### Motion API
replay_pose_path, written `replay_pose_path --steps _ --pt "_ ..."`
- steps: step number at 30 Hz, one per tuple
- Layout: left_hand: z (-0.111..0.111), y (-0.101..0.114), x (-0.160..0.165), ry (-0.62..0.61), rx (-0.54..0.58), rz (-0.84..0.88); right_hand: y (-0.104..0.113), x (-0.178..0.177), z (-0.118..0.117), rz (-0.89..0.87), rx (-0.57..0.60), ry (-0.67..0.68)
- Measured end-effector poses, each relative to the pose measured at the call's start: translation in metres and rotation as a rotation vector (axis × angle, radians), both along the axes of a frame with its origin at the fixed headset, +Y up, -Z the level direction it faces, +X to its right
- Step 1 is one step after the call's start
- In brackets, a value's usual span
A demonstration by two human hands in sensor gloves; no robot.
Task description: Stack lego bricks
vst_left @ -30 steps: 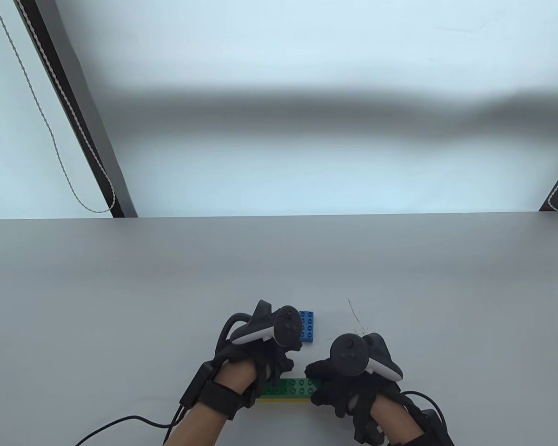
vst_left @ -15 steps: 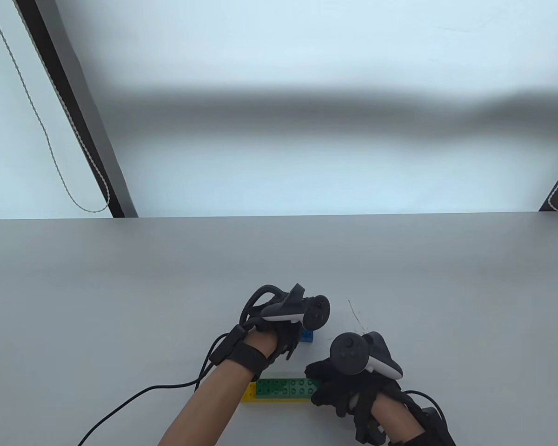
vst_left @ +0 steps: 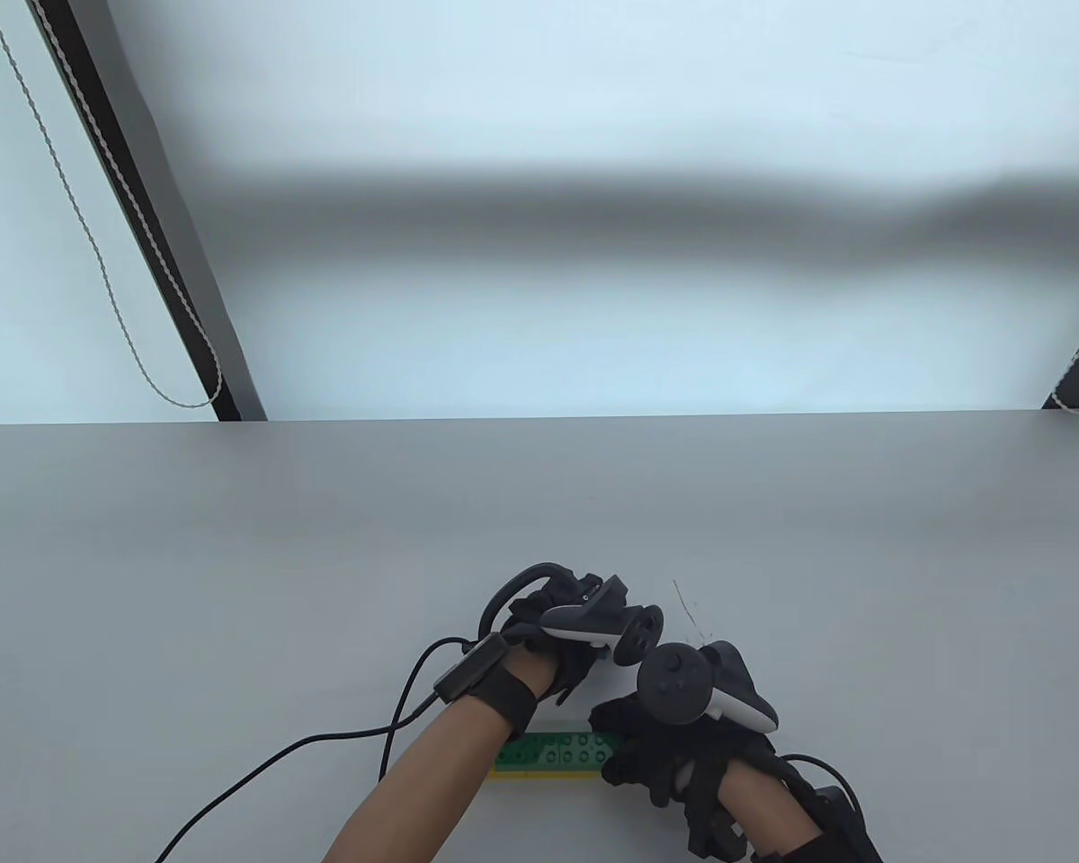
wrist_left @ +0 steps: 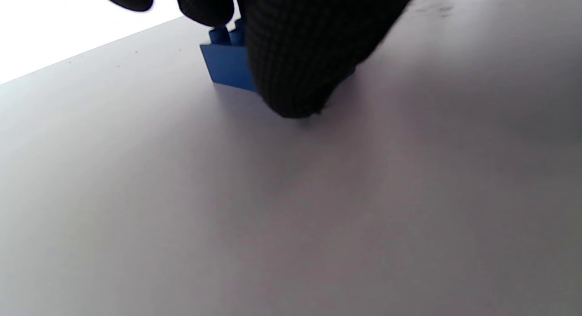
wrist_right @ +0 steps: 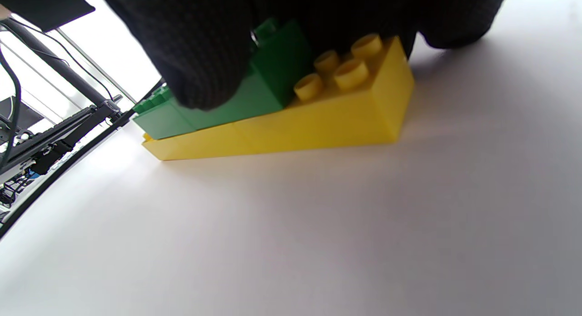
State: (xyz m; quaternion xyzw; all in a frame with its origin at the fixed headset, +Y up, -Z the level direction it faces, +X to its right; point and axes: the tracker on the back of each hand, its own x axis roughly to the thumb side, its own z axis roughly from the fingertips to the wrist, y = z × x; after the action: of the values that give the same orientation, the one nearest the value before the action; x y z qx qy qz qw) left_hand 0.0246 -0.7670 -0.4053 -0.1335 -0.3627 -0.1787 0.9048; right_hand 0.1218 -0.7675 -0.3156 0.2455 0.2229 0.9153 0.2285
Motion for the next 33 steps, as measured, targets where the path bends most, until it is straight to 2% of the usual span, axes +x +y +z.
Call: replay_pose_path --steps 16,22,33 --pt "0.001 0.006 -0.006 0.025 -0.005 0.003 0.0 0.0 0.0 0.0 0.0 0.001" --pt "0.006 0.019 -0.015 0.037 0.008 0.042 0.0 0.0 0.0 0.0 0.0 0.001" --pt "0.031 0.047 -0.036 0.054 0.036 0.159 0.0 0.0 0.0 0.0 0.0 0.001"
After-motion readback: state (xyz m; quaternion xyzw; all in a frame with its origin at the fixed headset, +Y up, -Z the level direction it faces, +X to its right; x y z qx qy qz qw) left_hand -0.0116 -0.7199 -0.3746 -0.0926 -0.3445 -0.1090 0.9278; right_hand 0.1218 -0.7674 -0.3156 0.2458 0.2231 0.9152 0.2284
